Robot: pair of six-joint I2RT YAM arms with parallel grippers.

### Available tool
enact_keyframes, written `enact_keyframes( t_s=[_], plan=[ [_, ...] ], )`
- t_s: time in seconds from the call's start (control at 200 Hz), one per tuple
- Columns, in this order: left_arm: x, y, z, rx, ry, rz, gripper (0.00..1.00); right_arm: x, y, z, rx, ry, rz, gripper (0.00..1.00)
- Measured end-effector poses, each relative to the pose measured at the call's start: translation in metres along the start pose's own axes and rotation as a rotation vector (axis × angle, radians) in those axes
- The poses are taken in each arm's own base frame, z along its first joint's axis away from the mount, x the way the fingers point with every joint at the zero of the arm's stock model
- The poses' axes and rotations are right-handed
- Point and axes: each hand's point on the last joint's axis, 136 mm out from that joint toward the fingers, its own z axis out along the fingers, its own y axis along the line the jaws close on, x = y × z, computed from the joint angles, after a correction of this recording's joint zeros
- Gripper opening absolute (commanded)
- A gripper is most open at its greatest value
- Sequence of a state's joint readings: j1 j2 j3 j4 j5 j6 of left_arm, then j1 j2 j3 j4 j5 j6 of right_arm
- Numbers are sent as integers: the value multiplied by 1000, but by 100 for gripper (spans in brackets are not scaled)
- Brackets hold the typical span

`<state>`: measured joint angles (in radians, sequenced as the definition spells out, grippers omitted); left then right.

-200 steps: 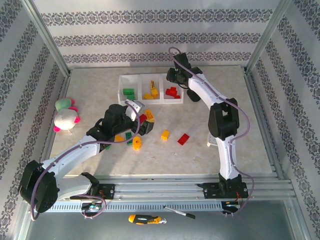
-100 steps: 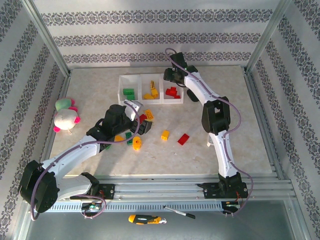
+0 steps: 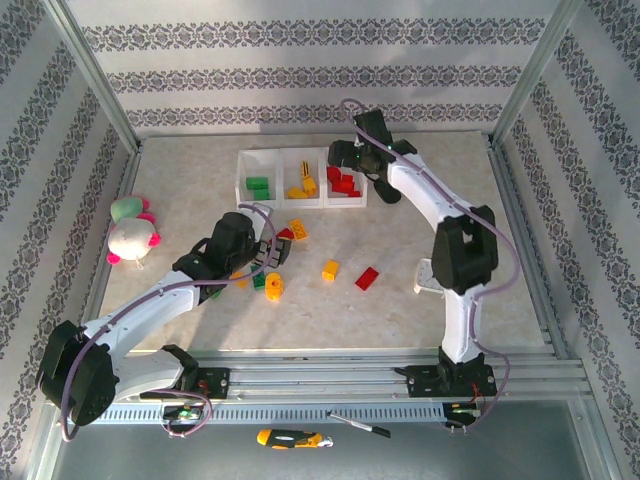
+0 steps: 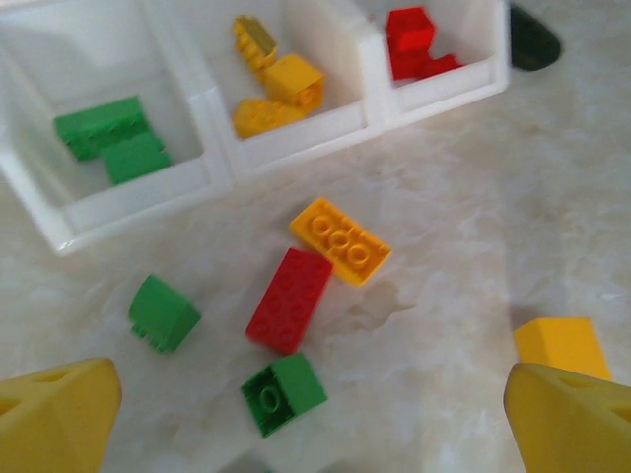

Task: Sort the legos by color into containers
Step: Place the lego in the container, then pick up the lego from the center of the table.

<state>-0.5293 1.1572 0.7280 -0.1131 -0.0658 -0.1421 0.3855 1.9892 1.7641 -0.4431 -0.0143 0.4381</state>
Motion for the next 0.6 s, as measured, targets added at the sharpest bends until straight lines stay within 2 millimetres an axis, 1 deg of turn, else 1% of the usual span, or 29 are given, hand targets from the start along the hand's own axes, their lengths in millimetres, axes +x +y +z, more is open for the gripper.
enact_keyframes(
  t_s=[0.085, 0.17, 0.315, 0.39, 0.485, 0.535, 0.6],
  plan=[
    [3, 13, 2, -61, 34, -40, 99, 16, 14, -21, -59, -12, -18, 86],
    [3, 26, 7, -117, 58, -89, 99, 42, 24, -35, -106, -3, -42, 86],
    [10, 54, 22, -214, 132, -222, 99, 88, 36, -46, -144, 36, -91, 86],
    [15, 67, 33, -262, 175, -298, 97, 107, 42, -51, -155, 53, -120, 86],
    [15, 75, 46, -297, 217, -374, 94, 121, 48, -58, -168, 61, -146, 86],
    [13, 75, 54, -309, 232, -409, 94, 123, 52, -61, -174, 60, -152, 86],
    [9, 77, 64, -337, 252, -453, 91, 122, 52, -64, -174, 54, -151, 86]
  ],
)
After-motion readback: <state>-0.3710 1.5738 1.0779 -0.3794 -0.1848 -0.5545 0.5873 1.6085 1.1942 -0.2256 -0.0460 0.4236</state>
